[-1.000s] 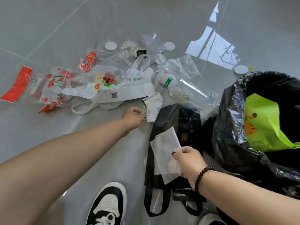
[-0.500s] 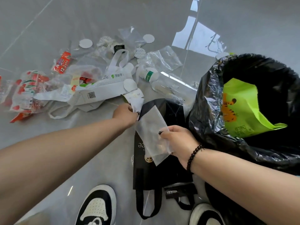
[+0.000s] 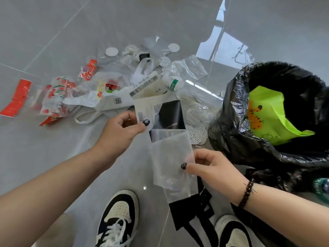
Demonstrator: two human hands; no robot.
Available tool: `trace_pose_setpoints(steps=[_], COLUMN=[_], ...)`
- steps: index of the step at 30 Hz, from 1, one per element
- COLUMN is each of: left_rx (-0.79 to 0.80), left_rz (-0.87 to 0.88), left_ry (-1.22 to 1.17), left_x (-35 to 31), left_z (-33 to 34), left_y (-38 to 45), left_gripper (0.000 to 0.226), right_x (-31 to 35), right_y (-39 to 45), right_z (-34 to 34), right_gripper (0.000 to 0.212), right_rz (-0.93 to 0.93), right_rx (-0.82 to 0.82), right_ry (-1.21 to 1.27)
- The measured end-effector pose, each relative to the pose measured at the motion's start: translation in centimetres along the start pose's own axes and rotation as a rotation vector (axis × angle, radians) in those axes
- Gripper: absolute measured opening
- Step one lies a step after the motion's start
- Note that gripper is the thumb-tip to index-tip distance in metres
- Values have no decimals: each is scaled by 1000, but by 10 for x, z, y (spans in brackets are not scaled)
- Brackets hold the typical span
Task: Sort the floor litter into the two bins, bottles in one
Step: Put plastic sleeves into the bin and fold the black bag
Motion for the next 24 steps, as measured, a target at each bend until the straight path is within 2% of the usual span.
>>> trace_pose_setpoints(steps=[2,5,11,13,15,19,21,24], left_rx=[31,130,176,187,214,312,409,533], left_rz=[41,92,43,21,25,23,22,26], left_ry=[-102,-268,-275,-294,-288,-231,-184,-166], left_x=[-12,-29,-10,0,6,14,16,7], left_z=[-2,0,9,10,14,28,38,54], left_y=[-9,-22,-48,-57,-67,-90,-101,-118], left_gripper=[16,19,10,10,12,20,19,33], right_x=[13,27,28,33,35,25,21,11], right_y=[-13,-26,-46,-57,-64,-68,-67,-68], right_z=[1,1,-17,-18,-18,-11,-6,1], right_gripper=[4,19,12,23,42,55,62,73], right_rz=[-119,-246,-338,-366,-341,-199,-146,-60], right_rx=[18,42,-7,35,77,135,157,137], right_ry=[-123,-163,144,212,332,732,806,792])
Point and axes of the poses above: each hand's wrist, its own y-axis towards the middle knuckle, its own z-axis out of the palm, x = y × z, the point moved 8 cm from there along y, towards the middle knuckle, and after that the axes turned 3 degrees about -z, right-handed, at the moved point
